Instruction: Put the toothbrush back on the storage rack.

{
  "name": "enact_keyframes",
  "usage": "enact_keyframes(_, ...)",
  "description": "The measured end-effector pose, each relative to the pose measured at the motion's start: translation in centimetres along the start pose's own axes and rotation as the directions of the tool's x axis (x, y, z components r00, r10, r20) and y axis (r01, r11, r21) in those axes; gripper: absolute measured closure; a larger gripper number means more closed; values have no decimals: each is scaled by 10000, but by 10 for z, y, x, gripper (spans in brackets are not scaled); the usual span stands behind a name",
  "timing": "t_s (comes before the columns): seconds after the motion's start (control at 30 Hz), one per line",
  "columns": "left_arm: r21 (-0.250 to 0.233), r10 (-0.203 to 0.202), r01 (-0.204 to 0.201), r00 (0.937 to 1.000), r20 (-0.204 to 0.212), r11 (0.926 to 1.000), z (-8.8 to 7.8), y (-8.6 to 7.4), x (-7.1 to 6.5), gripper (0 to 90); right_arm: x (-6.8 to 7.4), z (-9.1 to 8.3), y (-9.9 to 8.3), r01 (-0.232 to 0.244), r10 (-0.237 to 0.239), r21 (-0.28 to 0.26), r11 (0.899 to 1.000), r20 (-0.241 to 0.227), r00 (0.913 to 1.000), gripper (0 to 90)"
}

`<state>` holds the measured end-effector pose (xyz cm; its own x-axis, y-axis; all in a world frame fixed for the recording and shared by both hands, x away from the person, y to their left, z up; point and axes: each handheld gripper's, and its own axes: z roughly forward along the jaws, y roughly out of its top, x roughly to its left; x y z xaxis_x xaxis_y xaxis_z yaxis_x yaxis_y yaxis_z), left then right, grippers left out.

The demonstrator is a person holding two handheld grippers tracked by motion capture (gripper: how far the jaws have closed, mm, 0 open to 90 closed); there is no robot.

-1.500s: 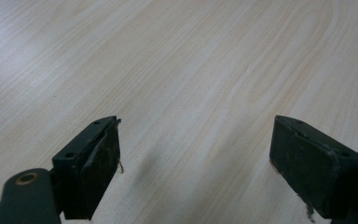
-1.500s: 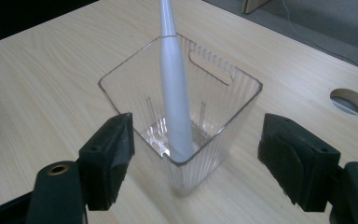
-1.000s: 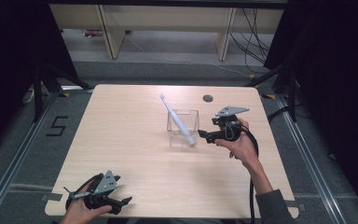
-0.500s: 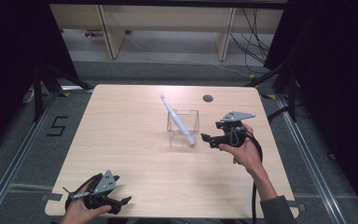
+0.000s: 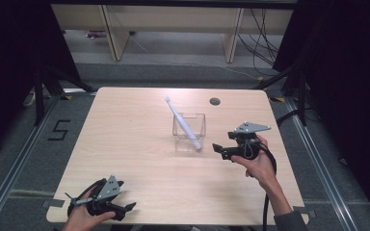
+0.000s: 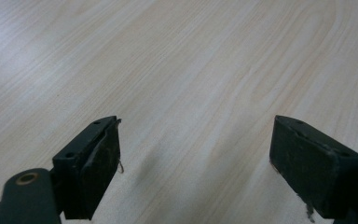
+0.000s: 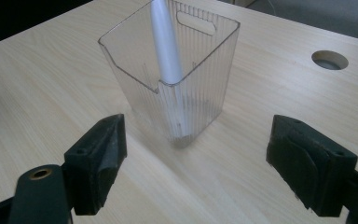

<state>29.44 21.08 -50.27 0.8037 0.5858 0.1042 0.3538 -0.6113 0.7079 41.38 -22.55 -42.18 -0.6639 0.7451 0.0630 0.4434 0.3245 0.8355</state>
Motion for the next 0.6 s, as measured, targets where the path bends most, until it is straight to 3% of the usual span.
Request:
enact_keyframes(0.07,16,-7,7,10000,6,10000,0,0,0,158,1,-2,-3,-341,342,40,9994,-184,9992,204)
enact_keyframes(0.13,-28,-182,182,9998,7,9998,0,0,-1,158,-1,-3,-6,-134,135,101,9999,-50,9999,201)
enact_keyframes(0.2,-64,-135,135,9999,-12,9999,-1,0,0,158,0,-3,-10,-314,315,178,9993,-36,9995,200)
enact_keyframes(0.23,-74,-93,93,10000,-23,9999,-2,0,1,158,-2,-4,-11,-130,131,194,9997,-35,9999,199)
enact_keyframes(0.27,-46,-115,115,9999,78,9999,-2,0,1,158,-1,-4,-12,-317,320,240,9992,-127,9994,198)
enact_keyframes(0.3,-81,-250,250,9997,37,9997,-1,0,0,158,-3,-4,-14,-150,151,151,9998,-59,9999,196)
enact_keyframes(0.33,-66,-239,239,9997,21,9997,-1,0,0,158,-1,-5,-15,-516,521,279,9983,-174,9985,189)
enact_keyframes(0.37,-64,-224,224,9997,-6,9997,-1,0,1,158,-3,-4,-17,-196,197,173,9997,-39,9998,187)
enact_keyframes(0.4,-62,-225,225,9997,0,9997,-1,0,1,158,-2,-5,-19,-497,500,265,9984,-129,9987,186)
enact_keyframes(0.43,-51,-168,169,9999,23,9998,-2,0,1,158,-3,-5,-19,-284,286,219,9994,-118,9995,186)
enact_keyframes(0.53,-101,-374,374,9993,1,9992,-1,-1,0,158,-2,-6,-25,-605,611,271,9978,-219,9979,183)
enact_keyframes(0.6,-106,-244,244,9997,-36,9996,-2,-1,0,158,-2,-6,-29,-502,504,203,9985,-89,9987,180)
